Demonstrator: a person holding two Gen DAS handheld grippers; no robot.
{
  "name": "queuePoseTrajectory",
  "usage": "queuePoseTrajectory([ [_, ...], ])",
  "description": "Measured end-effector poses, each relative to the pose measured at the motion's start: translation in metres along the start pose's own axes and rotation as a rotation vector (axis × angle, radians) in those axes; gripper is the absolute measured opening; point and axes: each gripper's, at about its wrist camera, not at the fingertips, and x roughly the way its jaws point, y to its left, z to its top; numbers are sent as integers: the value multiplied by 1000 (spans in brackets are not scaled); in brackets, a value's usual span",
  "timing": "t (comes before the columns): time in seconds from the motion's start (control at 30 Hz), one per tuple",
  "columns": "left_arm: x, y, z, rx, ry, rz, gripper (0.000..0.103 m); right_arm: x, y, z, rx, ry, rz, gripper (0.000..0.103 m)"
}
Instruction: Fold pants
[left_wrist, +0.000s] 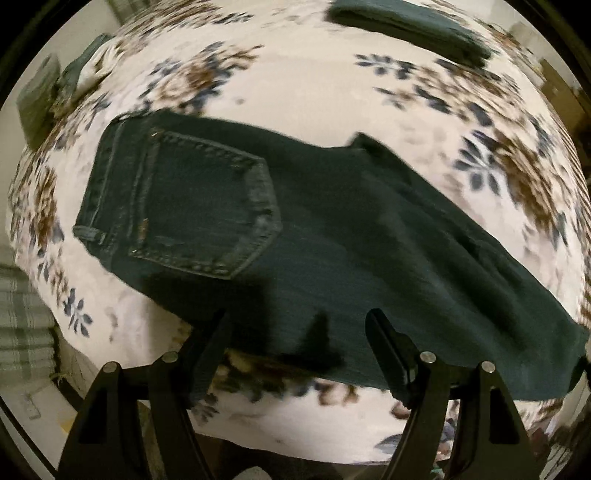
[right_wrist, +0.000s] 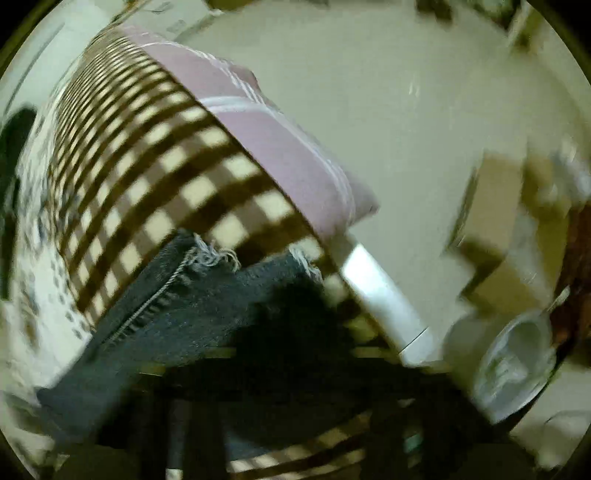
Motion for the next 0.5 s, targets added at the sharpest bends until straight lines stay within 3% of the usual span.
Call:
queuePoseTrajectory([
  [0.23,-4,-18,-4,33,4,-17,74,-52,19,-18,-50,-202,-49,6],
  [0.37,0,-13,-2,24,0,-14,74,-97,33,-24,-72,-305,-30,6],
  [0.5,7,-3,-1,-4,11,-6,73,-108,39,-11,-78,-345,-18,6],
])
